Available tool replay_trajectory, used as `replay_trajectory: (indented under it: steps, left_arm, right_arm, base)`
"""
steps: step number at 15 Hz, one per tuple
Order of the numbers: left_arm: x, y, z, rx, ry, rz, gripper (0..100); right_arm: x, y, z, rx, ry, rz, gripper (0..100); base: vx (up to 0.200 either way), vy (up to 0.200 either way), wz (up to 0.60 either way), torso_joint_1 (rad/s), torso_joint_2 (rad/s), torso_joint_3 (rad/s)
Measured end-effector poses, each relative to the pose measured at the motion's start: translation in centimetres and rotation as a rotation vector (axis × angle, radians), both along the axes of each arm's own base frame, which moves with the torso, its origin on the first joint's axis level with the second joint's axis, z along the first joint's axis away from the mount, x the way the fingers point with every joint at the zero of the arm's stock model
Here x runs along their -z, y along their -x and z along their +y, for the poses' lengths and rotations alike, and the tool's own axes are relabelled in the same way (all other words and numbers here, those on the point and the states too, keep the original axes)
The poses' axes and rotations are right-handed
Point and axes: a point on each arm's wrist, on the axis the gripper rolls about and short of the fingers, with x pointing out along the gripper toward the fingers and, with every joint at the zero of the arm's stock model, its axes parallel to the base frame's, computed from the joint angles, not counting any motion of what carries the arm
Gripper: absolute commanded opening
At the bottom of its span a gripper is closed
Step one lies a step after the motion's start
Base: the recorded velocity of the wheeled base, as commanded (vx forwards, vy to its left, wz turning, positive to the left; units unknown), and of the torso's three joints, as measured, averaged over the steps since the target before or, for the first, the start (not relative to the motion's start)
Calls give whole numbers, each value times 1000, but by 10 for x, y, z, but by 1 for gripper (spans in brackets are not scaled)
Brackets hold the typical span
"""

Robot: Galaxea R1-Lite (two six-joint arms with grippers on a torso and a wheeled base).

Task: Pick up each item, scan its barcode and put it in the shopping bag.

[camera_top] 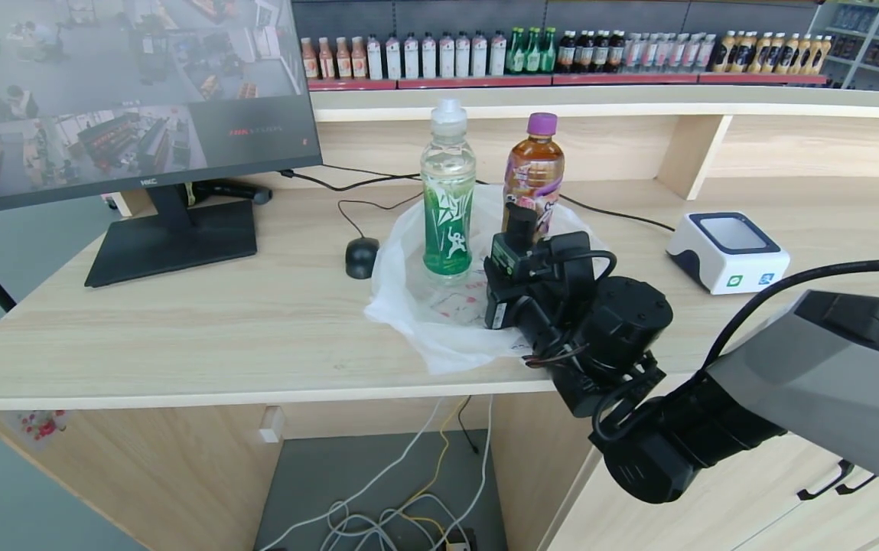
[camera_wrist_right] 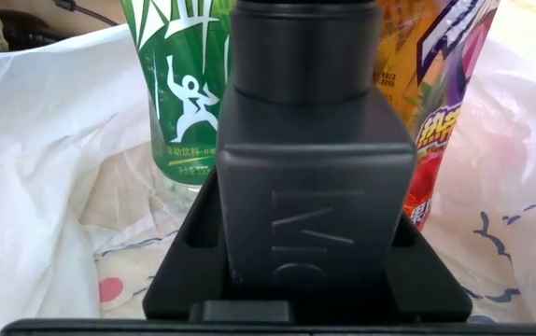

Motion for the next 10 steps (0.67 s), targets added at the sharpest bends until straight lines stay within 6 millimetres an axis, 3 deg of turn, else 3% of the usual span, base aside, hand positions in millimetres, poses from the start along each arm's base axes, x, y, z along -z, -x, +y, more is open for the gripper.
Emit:
replay_trajectory:
  steps: [1,2,10]
  left_arm:
    - [0,0,0,0,0,0,100]
    - [0,0,0,0,0,0,100]
    - [0,0,0,0,0,0,100]
  right_arm:
    - [-1,1,1,-5,-1,2,0]
    - [-1,2,1,-7,0,3,100]
    - [-5,12,2,14,-45,-50,100]
  base:
    - [0,0,0,0,0,0]
    - [0,0,0,0,0,0]
    - [0,0,0,0,0,0]
